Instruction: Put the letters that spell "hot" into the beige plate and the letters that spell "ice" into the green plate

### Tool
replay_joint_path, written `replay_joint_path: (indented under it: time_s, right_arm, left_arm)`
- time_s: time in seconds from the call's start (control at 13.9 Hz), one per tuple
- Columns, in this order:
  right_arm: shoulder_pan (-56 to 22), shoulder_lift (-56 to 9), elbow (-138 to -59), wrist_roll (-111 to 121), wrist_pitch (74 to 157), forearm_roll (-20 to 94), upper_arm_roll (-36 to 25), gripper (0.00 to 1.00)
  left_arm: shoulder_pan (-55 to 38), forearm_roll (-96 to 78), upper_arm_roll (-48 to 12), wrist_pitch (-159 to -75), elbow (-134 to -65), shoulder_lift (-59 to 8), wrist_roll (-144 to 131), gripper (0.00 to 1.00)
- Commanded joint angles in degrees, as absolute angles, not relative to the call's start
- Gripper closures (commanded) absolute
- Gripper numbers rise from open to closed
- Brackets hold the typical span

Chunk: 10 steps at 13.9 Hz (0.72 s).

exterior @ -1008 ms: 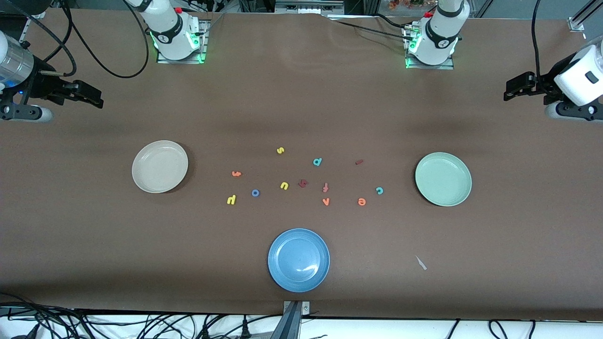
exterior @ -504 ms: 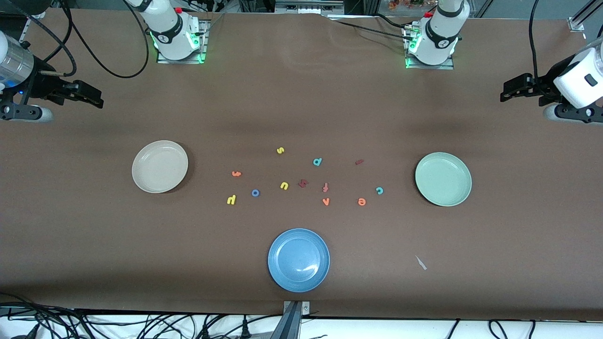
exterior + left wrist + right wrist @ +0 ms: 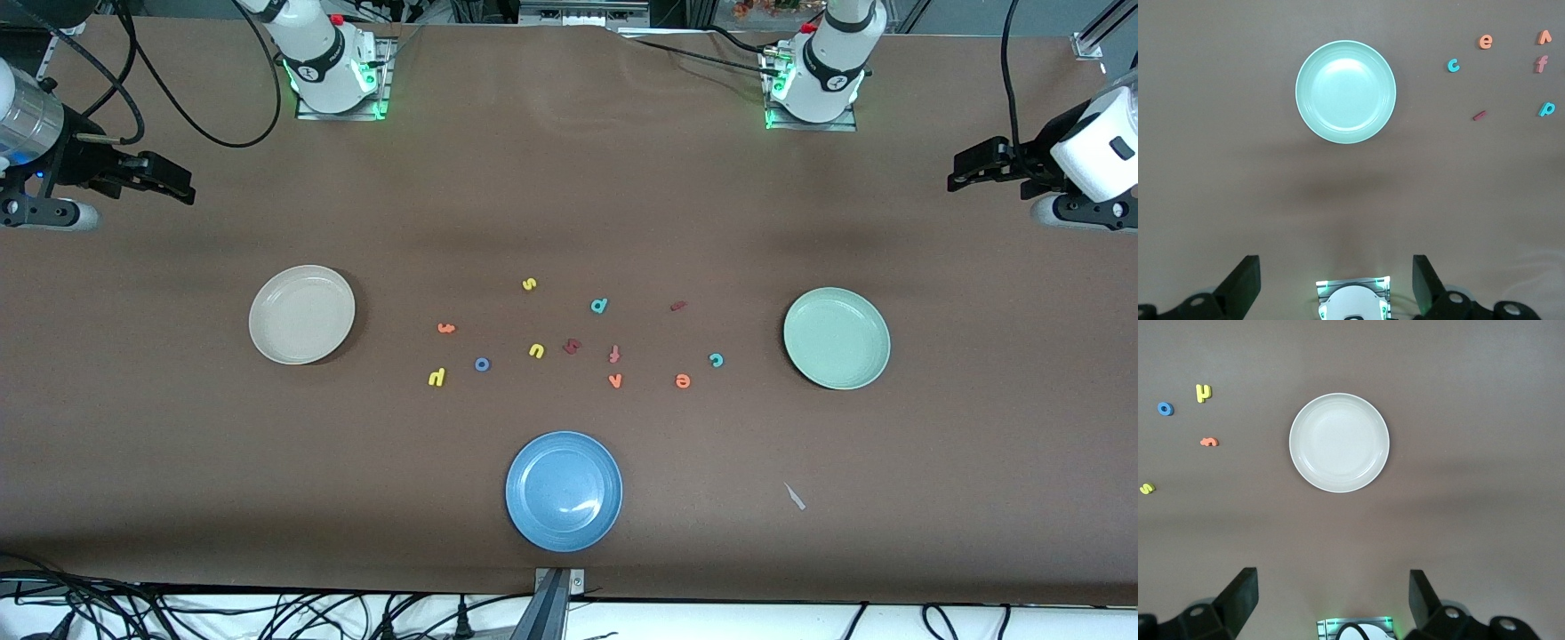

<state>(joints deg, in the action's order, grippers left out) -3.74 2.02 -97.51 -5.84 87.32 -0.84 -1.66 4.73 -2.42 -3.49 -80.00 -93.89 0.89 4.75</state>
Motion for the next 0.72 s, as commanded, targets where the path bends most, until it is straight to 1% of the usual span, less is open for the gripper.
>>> replay_joint_path:
  time_s: [0.0, 0.36, 0.65]
  right_arm:
    - [-4.0, 1.5, -96.1, -5.9, 86.0, 0.0, -1.9, 0.00]
    - [-4.0, 1.5, -96.1, -5.9, 86.1, 0.0, -1.9, 0.00]
    - [-4.0, 1.5, -96.1, -5.9, 86.1, 0.0, -1.9, 0.00]
  left_arm:
    - [5.4, -3.5, -3.5, -80.2, -93.3, 1.2, 4.5, 0.00]
    - [4.9, -1.8, -4.5, -80.2, -93.3, 1.2, -0.9, 0.00]
    - [5.1, -1.9, -4.6, -83.2, -93.8, 1.1, -1.1, 0.00]
